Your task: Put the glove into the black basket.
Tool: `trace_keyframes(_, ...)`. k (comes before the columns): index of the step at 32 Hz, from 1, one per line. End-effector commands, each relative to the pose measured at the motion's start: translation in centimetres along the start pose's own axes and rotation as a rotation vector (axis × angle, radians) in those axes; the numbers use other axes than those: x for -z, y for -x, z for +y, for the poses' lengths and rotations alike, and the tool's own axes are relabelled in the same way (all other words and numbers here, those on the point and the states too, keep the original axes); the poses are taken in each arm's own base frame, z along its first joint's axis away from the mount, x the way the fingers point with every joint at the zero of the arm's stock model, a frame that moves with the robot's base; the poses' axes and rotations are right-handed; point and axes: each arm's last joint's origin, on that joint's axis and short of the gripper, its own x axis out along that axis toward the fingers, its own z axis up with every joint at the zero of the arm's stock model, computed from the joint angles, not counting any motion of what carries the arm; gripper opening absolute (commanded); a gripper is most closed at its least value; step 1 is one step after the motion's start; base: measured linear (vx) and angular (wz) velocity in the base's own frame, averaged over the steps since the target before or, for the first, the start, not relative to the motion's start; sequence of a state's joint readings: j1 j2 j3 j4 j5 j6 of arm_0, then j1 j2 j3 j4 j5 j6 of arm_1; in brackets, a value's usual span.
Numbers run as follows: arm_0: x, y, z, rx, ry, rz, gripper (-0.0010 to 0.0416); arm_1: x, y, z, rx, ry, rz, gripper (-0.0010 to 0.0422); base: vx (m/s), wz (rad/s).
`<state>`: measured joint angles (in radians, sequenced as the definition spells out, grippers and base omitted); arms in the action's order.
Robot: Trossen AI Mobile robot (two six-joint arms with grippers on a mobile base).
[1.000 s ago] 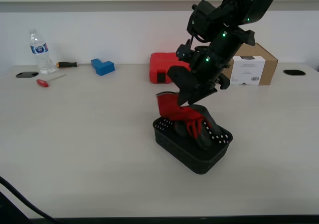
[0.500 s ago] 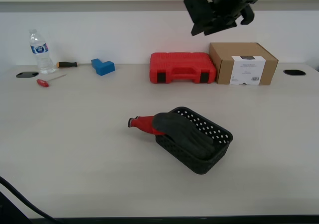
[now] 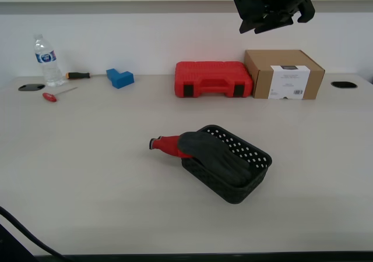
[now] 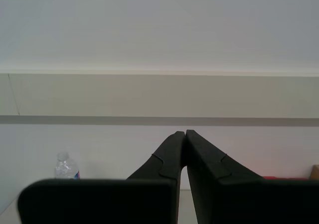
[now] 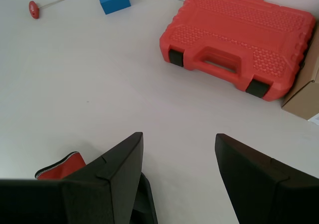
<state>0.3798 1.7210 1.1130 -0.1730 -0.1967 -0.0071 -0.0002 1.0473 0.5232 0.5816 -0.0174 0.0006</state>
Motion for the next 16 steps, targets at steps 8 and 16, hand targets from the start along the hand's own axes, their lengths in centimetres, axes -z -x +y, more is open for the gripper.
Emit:
trace_keyframes(8,-0.03,0.00,0.01,0.000,0.001,-0.003,0.0199,0.06,-0.01,-0.01,0.000,-0.001,0.008,0.0000,0.000,0.000)
trace_keyframes(16,-0.10,0.00,0.03,0.000,0.002,-0.009,0.0199,0.14,-0.01,-0.01,0.000,-0.001,0.015,0.0000,0.000,0.000)
